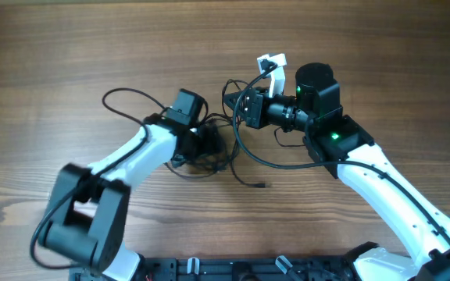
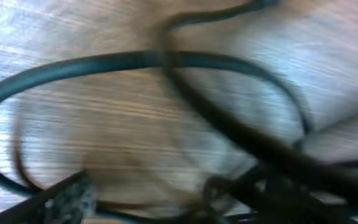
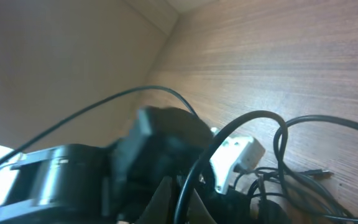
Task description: Untangle cables
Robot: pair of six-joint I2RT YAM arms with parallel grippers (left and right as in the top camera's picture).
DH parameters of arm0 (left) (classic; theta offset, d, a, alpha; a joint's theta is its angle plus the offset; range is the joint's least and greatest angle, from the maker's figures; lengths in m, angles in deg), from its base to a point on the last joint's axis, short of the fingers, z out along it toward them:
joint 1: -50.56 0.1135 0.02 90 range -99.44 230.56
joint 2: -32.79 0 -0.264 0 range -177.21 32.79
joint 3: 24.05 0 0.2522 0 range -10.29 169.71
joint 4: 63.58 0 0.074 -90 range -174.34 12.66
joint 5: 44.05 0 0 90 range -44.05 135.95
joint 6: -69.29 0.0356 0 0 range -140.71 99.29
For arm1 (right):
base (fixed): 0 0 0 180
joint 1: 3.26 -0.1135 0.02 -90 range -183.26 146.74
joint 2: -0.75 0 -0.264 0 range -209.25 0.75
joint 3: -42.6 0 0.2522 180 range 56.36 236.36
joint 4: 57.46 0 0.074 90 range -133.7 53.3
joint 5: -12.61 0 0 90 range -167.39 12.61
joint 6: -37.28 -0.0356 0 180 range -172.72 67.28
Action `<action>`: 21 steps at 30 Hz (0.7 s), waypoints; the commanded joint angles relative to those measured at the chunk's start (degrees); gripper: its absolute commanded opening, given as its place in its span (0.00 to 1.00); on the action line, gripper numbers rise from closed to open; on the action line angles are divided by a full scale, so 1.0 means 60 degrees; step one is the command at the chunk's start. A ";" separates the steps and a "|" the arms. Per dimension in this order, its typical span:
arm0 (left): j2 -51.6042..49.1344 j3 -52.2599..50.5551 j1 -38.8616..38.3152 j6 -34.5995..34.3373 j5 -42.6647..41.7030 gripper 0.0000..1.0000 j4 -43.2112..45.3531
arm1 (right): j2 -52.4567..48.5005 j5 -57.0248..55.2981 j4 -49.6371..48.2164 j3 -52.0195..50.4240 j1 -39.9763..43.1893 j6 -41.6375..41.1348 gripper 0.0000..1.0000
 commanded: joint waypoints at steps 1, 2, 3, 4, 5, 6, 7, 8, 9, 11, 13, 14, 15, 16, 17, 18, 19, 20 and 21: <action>-0.0619 -0.0222 0.0055 -0.0357 0.0754 0.89 -0.0084 | 0.0423 -0.0750 0.0590 0.0656 0.0772 0.0517 0.04; -0.0667 -0.0222 0.0073 -0.0368 0.0790 0.87 -0.0106 | 0.0448 -0.0914 0.0852 0.0816 0.0984 0.0685 0.05; -0.0754 -0.0222 0.0087 -0.0477 0.0925 0.86 -0.0142 | 0.0452 -0.1359 0.1355 0.1107 0.1366 0.0922 0.05; -0.0790 -0.0222 0.0113 -0.0725 0.1129 0.86 -0.0222 | 0.0452 -0.1836 0.1840 0.1370 0.1694 0.1016 0.05; -0.0831 -0.0222 0.0135 -0.1005 0.1381 0.86 -0.0321 | 0.0448 -0.2324 0.2328 0.1632 0.2011 0.1158 0.04; -0.0838 -0.0222 0.0157 -0.1271 0.1661 0.87 -0.0441 | 0.0448 -0.2907 0.2841 0.1891 0.2353 0.1253 0.04; -0.0838 -0.0222 0.0204 -0.1497 0.1942 0.88 -0.0586 | 0.0448 -0.3534 0.3366 0.2153 0.2736 0.1311 0.05; -0.0838 -0.0222 0.0255 -0.1621 0.2084 0.91 -0.0692 | 0.0448 -0.4171 0.3956 0.2459 0.3246 0.1377 0.05; -0.0838 -0.0222 0.0310 -0.1610 0.2106 0.91 -0.0747 | 0.0448 -0.4433 0.4229 0.2619 0.3552 0.1388 0.05; -0.0838 -0.0222 0.0466 -0.1614 0.2102 0.91 -0.0860 | 0.0448 -0.4717 0.4790 0.2940 0.4481 0.1410 0.05; -0.0838 -0.0222 0.0648 -0.1610 0.2102 0.91 -0.0911 | 0.0448 -0.4597 0.5217 0.3187 0.5526 0.1406 0.05; -0.0838 -0.0222 0.0736 -0.1610 0.2102 0.91 -0.0922 | 0.0448 -0.4568 0.5333 0.3238 0.5949 0.1413 0.04; -0.0838 -0.0222 0.0827 -0.1614 0.2102 0.91 -0.0929 | 0.0448 -0.4481 0.5366 0.3242 0.6349 0.1468 0.05; -0.0838 -0.0222 0.0918 -0.1614 0.2102 0.91 -0.0936 | 0.0448 -0.4284 0.5399 0.3242 0.6732 0.1643 0.05; -0.0838 -0.0222 0.1016 -0.1614 0.2102 0.91 -0.0940 | 0.0419 -0.4044 0.5457 0.3242 0.7049 0.1843 0.05; -0.0838 -0.0222 0.1111 -0.1614 0.2098 0.91 -0.0940 | 0.0397 -0.3789 0.5548 0.3242 0.7293 0.2044 0.05; -0.0838 -0.0222 0.1202 -0.1614 0.2098 0.91 -0.0940 | 0.0382 -0.3639 0.5661 0.3242 0.7482 0.2193 0.05; -0.0838 -0.0222 0.1293 -0.1614 0.2098 0.91 -0.0943 | 0.0364 -0.3665 0.5807 0.3242 0.7610 0.2251 0.05; -0.0838 -0.0222 0.1392 -0.1617 0.2098 0.91 -0.0943 | 0.0339 -0.3661 0.5909 0.3238 0.7701 0.2433 0.05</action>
